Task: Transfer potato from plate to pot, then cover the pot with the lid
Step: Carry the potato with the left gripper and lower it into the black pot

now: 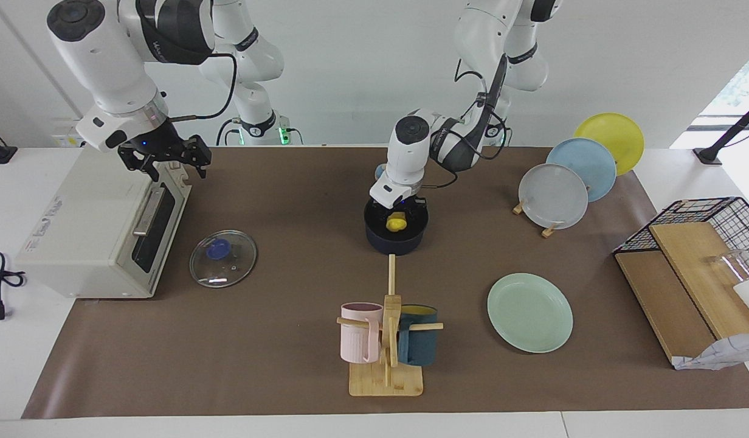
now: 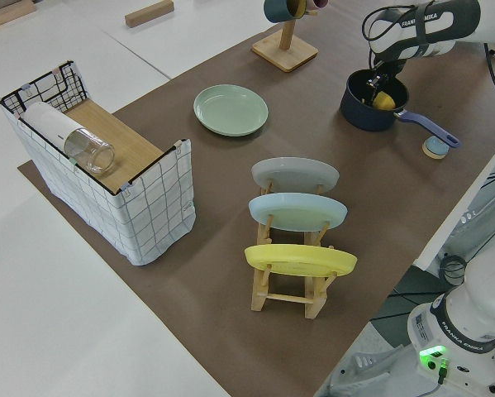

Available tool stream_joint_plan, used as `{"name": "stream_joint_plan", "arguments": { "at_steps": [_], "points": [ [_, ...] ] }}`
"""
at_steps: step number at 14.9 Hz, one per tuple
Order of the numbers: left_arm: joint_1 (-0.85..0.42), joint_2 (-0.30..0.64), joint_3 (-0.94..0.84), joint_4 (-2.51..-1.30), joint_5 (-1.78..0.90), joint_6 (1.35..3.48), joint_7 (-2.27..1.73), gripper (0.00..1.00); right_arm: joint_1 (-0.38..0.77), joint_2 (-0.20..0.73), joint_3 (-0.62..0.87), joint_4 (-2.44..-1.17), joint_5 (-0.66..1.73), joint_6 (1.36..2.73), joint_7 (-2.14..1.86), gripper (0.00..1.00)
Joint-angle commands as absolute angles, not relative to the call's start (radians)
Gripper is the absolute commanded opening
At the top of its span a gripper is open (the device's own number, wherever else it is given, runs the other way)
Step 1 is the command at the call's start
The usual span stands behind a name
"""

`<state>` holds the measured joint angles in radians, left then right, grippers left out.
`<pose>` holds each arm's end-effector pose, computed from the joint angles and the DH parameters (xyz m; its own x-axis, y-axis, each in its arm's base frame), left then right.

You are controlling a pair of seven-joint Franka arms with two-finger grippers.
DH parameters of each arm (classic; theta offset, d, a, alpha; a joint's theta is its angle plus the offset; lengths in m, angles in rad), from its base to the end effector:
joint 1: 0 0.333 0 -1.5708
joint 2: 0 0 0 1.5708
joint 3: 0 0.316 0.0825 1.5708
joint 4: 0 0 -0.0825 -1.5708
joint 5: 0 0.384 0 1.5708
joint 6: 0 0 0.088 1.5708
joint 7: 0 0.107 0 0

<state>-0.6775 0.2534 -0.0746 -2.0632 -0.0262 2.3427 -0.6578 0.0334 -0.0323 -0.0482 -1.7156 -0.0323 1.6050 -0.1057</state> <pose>0.4298 -0.4012 0.3140 0.9973 -0.0736 -0.0024 -0.0735 -0.9962 0.0461 0.5423 -0.0117 0.5768 0.9925 0.0920 -0.0811 0.0941 -0.9953 0.0221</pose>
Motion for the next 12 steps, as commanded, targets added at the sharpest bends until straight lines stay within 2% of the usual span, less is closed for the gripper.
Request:
{"name": "stream_joint_plan", "arguments": {
  "at_steps": [1,3,4,5,8,12],
  "points": [
    [-0.713,0.245,-0.055,-2.108,-0.002,2.404,-0.690,0.00,0.037,-0.038,-0.051,-1.712,-0.032,1.598,-0.087,1.00],
    [-0.713,0.245,-0.055,-2.108,-0.002,2.402,-0.683,0.00,0.037,-0.038,-0.051,-1.713,-0.032,1.598,-0.087,1.00],
    [-0.712,0.245,-0.055,-2.105,-0.002,2.398,-0.680,0.42,0.037,-0.038,-0.051,-1.713,-0.032,1.598,-0.087,1.00],
    [-0.709,0.241,-0.054,-2.099,-0.002,2.385,-0.677,0.99,0.037,-0.038,-0.051,-1.712,-0.032,1.598,-0.087,1.00],
    [-0.668,0.183,-0.048,-2.022,0.005,2.236,-0.635,1.00,0.037,-0.038,-0.052,-1.712,-0.032,1.598,-0.087,1.00],
    [-0.505,0.143,-0.052,-1.748,-0.032,1.891,-0.525,1.00,0.037,-0.038,-0.051,-1.712,-0.032,1.598,-0.087,1.00]
  ]
}}
